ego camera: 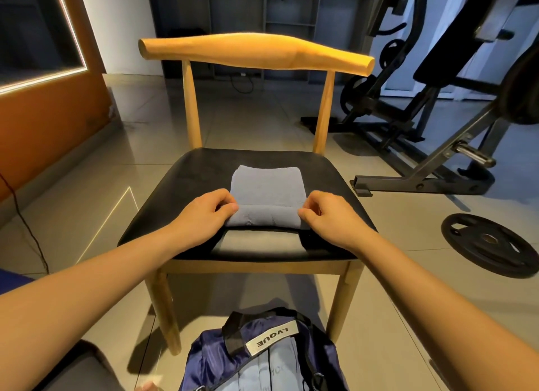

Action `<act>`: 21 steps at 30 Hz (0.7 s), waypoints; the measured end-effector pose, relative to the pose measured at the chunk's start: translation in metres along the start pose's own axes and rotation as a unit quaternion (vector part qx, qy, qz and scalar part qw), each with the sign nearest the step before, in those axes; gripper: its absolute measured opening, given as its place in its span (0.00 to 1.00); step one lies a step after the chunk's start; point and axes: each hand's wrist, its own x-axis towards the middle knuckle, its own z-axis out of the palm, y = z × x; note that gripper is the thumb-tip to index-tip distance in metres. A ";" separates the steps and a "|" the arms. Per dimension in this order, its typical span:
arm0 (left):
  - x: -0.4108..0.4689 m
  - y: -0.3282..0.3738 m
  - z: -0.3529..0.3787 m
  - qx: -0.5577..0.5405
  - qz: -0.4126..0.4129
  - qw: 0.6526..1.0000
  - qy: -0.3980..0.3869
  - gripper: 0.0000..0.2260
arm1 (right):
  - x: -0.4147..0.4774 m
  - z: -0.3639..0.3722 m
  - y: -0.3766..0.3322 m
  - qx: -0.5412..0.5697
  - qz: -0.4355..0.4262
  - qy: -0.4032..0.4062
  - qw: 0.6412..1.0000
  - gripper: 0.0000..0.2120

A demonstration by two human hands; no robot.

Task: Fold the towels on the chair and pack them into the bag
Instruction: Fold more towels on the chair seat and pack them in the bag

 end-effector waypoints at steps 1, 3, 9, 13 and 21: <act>0.002 0.000 0.001 0.004 0.000 1.000 0.023 0.05 | 0.002 0.002 0.001 -0.025 -0.012 0.050 0.998 0.08; 0.006 0.000 0.002 0.016 0.020 0.997 0.068 0.03 | 0.004 0.005 0.005 -0.065 -0.060 0.118 0.989 0.07; 0.003 -0.004 -0.006 0.067 0.147 0.986 0.043 0.15 | -0.003 0.012 0.010 -0.141 -0.165 0.112 0.970 0.10; -0.001 -0.010 -0.011 0.137 0.167 0.976 -0.006 0.20 | -0.007 0.009 0.018 -0.140 -0.169 0.058 0.974 0.16; 0.007 -0.001 -0.015 -0.007 0.051 0.998 -0.046 0.05 | 0.013 -0.013 0.007 0.021 -0.040 -0.095 0.994 0.08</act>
